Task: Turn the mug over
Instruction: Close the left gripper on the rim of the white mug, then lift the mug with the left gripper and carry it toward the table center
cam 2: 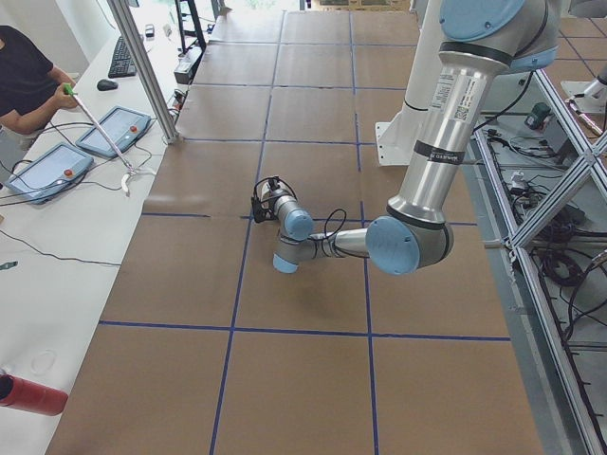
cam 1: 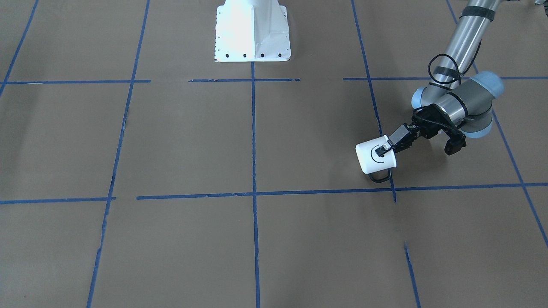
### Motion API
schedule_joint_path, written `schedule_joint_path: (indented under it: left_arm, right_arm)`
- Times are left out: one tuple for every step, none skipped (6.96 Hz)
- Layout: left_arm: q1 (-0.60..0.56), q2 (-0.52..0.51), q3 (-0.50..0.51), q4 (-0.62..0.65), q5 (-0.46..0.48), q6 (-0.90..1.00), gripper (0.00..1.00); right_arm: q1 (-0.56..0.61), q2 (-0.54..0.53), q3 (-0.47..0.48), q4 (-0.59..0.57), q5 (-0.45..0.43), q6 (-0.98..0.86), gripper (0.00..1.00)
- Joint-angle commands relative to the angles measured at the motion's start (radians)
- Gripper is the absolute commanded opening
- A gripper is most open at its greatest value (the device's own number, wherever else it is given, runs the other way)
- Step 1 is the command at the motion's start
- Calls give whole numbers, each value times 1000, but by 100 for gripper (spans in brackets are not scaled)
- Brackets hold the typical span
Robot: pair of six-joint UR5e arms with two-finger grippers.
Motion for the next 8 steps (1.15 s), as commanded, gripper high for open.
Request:
schedule_joint_path:
  left_arm:
    - [-25,4,-55,7,8,-51,0]
    - [-42,4,-99,69,8,-57,0]
    - [-44,-2,-185,232,6,-54,0]
    - [-39,-11,-248,368,5,-43,0]
    - [-38,-60,-261,477,2,-35,0]
    - [-32,-141,-264,662,0,-25,0]
    - [-28,-207,-303,873,1,120,0]
    - [-1,-257,-368,1103,3,159,0]
  right_arm:
    - [0,0,0,0,0,0,100]
    - [0,0,0,0,0,0,100]
    - [0,0,0,0,0,0,100]
    - [0,0,0,0,0,0,100]
    - [0,0,0,0,0,0,100]
    - [0,0,0,0,0,0,100]
    - [0,0,0,0,0,0,100]
    - [0,0,0,0,0,0,100]
